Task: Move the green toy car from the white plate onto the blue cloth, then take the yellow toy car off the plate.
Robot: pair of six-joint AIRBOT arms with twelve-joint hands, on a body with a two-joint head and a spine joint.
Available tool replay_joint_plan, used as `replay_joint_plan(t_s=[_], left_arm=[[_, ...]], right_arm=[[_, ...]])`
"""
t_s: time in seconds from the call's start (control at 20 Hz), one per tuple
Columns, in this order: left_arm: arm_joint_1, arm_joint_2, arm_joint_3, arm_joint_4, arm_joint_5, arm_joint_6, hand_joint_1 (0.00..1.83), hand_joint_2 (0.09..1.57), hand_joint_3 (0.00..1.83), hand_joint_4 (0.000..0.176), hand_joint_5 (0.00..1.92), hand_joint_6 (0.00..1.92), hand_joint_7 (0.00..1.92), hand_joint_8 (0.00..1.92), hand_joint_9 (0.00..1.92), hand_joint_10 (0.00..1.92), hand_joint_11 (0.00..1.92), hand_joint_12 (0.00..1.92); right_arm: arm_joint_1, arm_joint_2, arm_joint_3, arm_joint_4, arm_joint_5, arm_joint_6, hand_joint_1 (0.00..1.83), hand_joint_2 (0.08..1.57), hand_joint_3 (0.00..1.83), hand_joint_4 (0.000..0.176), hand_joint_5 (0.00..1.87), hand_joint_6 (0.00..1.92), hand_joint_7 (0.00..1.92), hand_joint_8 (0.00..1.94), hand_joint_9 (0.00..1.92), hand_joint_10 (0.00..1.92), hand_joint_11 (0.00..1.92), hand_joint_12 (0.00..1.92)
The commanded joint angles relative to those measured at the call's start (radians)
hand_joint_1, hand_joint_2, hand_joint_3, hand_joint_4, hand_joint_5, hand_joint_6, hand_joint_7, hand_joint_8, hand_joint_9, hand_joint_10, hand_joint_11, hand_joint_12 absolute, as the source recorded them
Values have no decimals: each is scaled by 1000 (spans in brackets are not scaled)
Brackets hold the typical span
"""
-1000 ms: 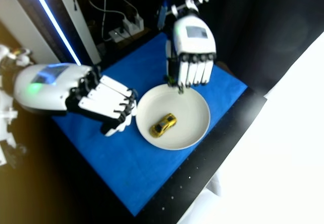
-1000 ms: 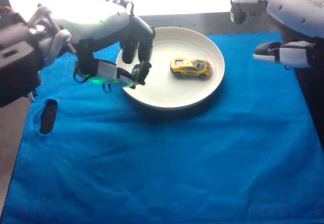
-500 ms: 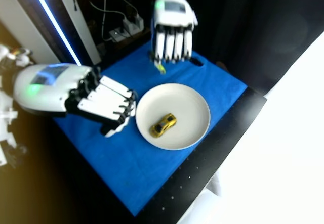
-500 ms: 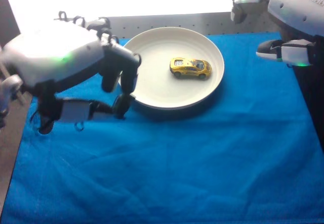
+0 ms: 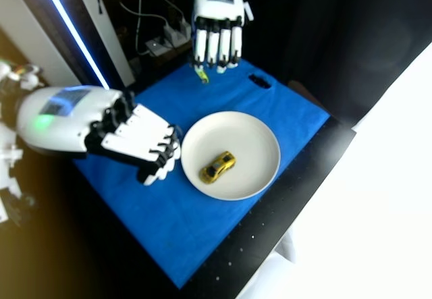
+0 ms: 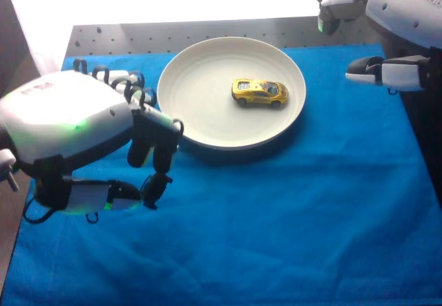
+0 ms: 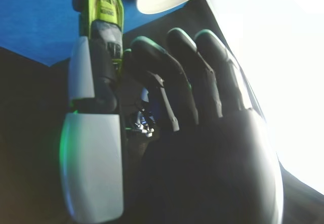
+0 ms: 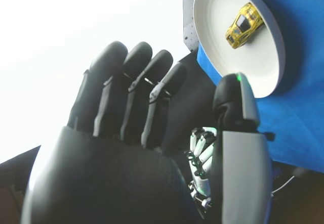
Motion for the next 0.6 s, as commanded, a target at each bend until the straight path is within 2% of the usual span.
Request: replay_joint_plan(t_s=[0.0,0.05,0.1,0.15,0.2,0.25,0.3,0.35,0.4,0.45,0.5,0.55], left_arm=[[0,-11,6,-12,-96,-3,1159,1228,1,0,740,1218,800,1424,467,1339,231,1755],[5,-18,10,-19,-92,-4,1146,1246,3,0,698,1268,771,1468,433,1330,186,1751],[8,-22,13,-21,-88,-6,954,1229,0,134,732,1323,568,1034,348,1196,65,1729],[10,-25,16,-24,-84,-7,858,1130,0,103,553,826,522,714,317,992,12,1606],[11,-28,20,-25,-81,-11,840,1095,0,96,558,556,548,512,328,866,2,1553],[12,-31,25,-26,-79,-19,813,1081,0,99,542,401,537,333,301,679,0,1379],[14,-33,31,-27,-78,-33,770,1082,0,128,524,304,518,198,267,507,0,1176],[17,-33,35,-27,-79,-45,753,1069,0,128,502,254,481,124,243,407,0,997],[20,-33,37,-29,-81,-52,741,1063,0,131,495,193,465,58,252,301,0,903],[24,-33,38,-34,-88,-53,746,1040,0,137,500,157,459,27,272,246,0,854],[28,-32,38,-39,-96,-53,735,1013,0,150,494,114,433,6,277,170,0,849],[33,-29,38,-47,-114,-53,739,1003,0,140,488,92,419,7,286,148,0,959]], right_arm=[[14,1,4,0,125,-7,1063,1020,0,0,613,819,618,1070,487,1381,337,1892],[14,1,3,0,125,-7,1044,1026,2,0,607,830,608,1056,483,1364,341,1865],[14,1,3,0,125,-7,1044,1021,0,0,625,836,628,1035,505,1342,368,1841],[14,1,3,0,125,-7,1029,1023,0,0,613,820,621,1011,492,1324,334,1844],[14,1,3,0,125,-7,1038,1023,1,0,616,816,619,1003,484,1316,318,1843],[14,1,3,0,125,-7,1040,1025,1,0,607,807,629,988,493,1305,297,1846],[14,1,3,0,126,-7,1044,1026,1,0,604,807,622,977,480,1295,271,1840],[14,1,3,0,126,-7,1045,1030,3,0,618,833,631,944,487,1273,286,1830],[14,1,2,0,126,-7,1044,1034,4,0,617,842,625,931,482,1263,279,1821],[14,1,1,0,126,-7,1040,1036,4,0,614,855,623,908,475,1239,256,1810],[14,1,1,2,127,-7,1056,1031,1,0,619,825,643,862,492,1228,291,1804],[14,1,0,4,127,-7,1077,1026,0,0,613,779,650,837,503,1245,341,1806]])
